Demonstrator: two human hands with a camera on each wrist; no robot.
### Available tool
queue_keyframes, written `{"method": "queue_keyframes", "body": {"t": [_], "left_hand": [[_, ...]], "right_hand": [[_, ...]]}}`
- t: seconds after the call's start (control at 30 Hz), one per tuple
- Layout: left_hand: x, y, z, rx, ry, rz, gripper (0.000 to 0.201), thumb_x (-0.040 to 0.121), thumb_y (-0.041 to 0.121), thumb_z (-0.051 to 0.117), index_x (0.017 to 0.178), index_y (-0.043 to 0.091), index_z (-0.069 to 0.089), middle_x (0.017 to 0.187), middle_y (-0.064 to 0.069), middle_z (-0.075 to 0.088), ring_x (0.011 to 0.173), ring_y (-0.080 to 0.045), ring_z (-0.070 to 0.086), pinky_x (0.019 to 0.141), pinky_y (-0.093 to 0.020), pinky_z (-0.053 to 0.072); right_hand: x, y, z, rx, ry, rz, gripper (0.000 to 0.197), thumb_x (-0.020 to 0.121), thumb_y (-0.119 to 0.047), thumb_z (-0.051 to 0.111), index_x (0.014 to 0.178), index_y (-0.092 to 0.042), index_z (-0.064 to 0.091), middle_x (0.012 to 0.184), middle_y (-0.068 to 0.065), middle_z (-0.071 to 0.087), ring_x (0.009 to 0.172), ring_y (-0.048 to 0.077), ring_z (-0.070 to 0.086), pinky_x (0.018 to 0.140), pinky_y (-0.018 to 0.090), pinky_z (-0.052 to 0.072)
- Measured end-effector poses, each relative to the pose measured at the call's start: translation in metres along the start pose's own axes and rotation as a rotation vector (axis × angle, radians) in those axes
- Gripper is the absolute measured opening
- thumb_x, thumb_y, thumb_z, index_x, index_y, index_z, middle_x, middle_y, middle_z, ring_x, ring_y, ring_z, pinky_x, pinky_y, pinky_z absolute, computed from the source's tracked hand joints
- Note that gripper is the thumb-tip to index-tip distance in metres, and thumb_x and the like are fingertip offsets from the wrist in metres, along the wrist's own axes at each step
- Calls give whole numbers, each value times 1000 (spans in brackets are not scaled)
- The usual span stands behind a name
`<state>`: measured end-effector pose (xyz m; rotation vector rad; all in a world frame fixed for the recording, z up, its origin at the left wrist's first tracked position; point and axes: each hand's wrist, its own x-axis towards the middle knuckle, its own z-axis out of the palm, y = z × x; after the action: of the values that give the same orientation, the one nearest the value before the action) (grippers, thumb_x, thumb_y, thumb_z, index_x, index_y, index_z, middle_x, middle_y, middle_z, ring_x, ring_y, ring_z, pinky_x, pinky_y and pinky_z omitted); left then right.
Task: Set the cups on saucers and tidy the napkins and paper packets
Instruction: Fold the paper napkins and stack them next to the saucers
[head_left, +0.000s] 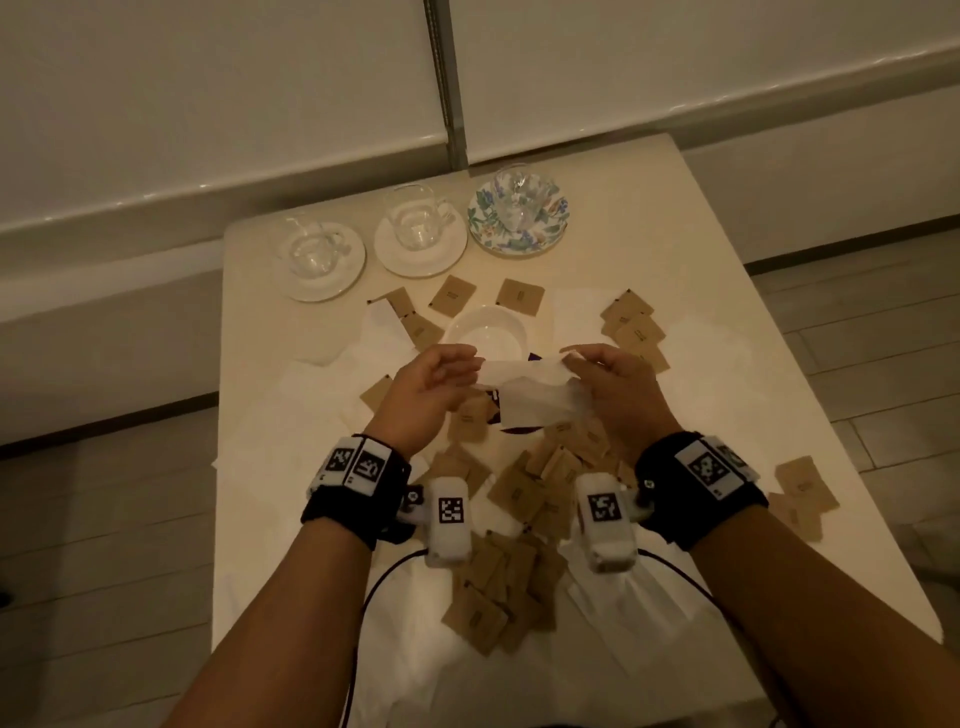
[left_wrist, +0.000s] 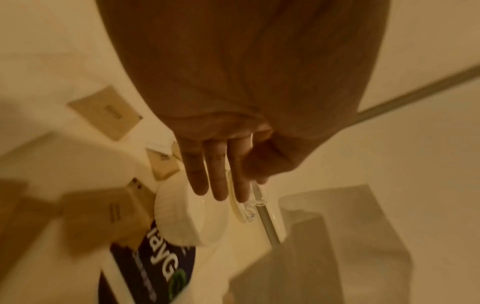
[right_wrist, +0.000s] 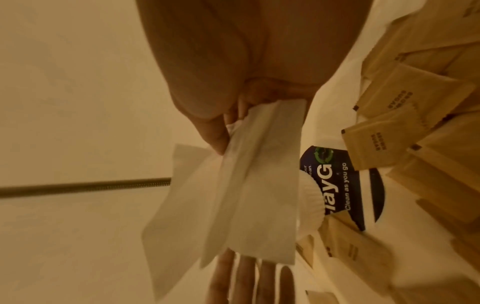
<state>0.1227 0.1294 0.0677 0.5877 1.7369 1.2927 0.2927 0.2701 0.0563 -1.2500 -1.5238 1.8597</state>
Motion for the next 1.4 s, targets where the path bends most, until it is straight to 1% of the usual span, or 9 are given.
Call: {"method": "queue_keyframes", "body": {"t": [0.1,0.27,0.43,0.63,0.77,0.9,1.0,1.2,1.4], "left_hand": [[-8,4,14,-300,-13,-140,40,78,3,56,117,11,59,110,-8,70,98,-22,67,82,-34,54],[-15,4,35,-245,-61,-87,28,85,26,73,97,2,63,84,-3,69,76,-16,68,69,-31,57],[-14,6,39,-126,20,16,31,89,11,69,97,-16,57,73,-8,65,73,-19,66,63,-30,58],[-10,13,36,81,88,151,33,90,22,69,67,6,52,54,7,39,56,-16,35,56,-25,36],[-6,15,31,54,110,163,31,93,24,66,86,-6,59,72,-9,54,69,-21,47,71,-36,42],[-7,18,32,-40,56,125,17,91,19,68,102,8,62,84,1,72,80,-16,67,73,-29,53],[-6,17,33,-71,-3,107,49,82,7,76,124,15,50,101,-5,76,96,-24,72,82,-38,59],[-1,18,29,-103,62,145,64,82,-1,73,133,25,44,100,-8,75,94,-23,72,76,-36,59],[-4,22,24,-47,42,245,54,82,0,74,125,27,59,99,-3,74,84,-17,70,77,-31,58]], "right_hand": [[-1,0,-6,40,8,70,14,91,-27,64,92,-17,74,103,5,72,96,26,67,80,42,58],[-12,2,-8,-48,-17,8,16,89,-30,66,79,-20,73,93,-2,70,87,19,66,70,33,57],[-19,3,-17,76,-3,51,13,90,-25,67,79,-21,72,84,-4,71,79,15,67,63,28,54],[-22,-10,-15,160,-154,13,28,88,-22,71,114,-20,63,99,2,75,86,20,73,63,30,57],[-21,-16,-17,66,-160,-69,15,94,-15,63,107,-19,67,85,-6,75,81,15,71,62,26,55],[-19,-20,-14,27,-129,-64,21,99,-18,53,108,-27,69,77,-15,72,71,5,69,59,25,56],[-19,-23,-14,20,-138,-84,27,101,-17,48,111,-35,65,75,-15,71,67,5,68,56,22,54],[-15,-27,-19,57,-187,-114,28,88,-5,67,109,-23,68,79,8,65,77,23,67,74,42,59],[-13,-27,-19,51,-150,-154,23,87,1,66,98,-18,72,89,7,70,85,21,69,73,29,58]]}}
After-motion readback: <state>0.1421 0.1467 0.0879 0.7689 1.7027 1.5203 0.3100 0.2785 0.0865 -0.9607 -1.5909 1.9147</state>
